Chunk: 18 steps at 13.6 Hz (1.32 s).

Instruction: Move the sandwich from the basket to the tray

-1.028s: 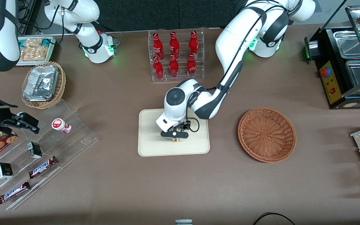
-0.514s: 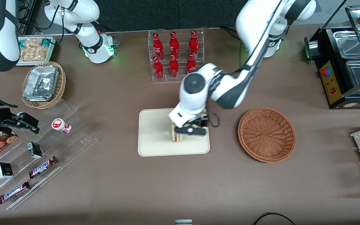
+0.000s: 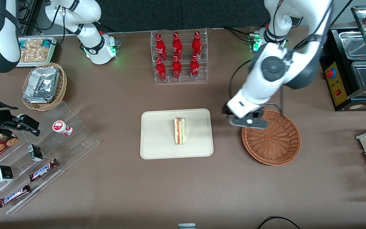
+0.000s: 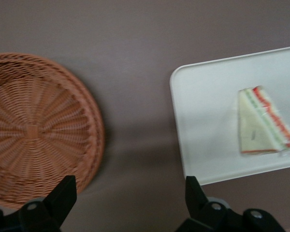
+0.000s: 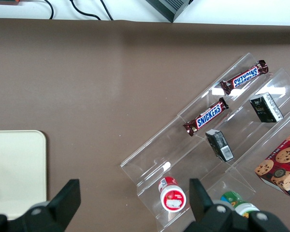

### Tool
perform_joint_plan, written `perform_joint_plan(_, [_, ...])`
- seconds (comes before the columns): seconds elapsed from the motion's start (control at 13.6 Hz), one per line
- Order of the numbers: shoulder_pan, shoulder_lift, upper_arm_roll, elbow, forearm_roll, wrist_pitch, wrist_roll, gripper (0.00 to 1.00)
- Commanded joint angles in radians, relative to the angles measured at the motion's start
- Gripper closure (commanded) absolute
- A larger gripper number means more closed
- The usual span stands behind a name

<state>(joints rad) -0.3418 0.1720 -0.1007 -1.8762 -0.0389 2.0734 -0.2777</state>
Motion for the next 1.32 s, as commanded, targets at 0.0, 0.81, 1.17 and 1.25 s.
perform_joint_plan(0.0, [0.116, -0.065, -0.010, -0.057, -0.042, -0.076, 0.144, 0.00])
perform_joint_plan(0.81, [0.403, -0.212, 0.002, 0.084, -0.036, -0.326, 0.348, 0.00])
perform_joint_plan(1.17, [0.403, -0.207, 0.004, 0.250, -0.027, -0.421, 0.292, 0.00])
perform_joint_plan(1.25, [0.403, -0.212, 0.004, 0.262, -0.022, -0.423, 0.290, 0.00])
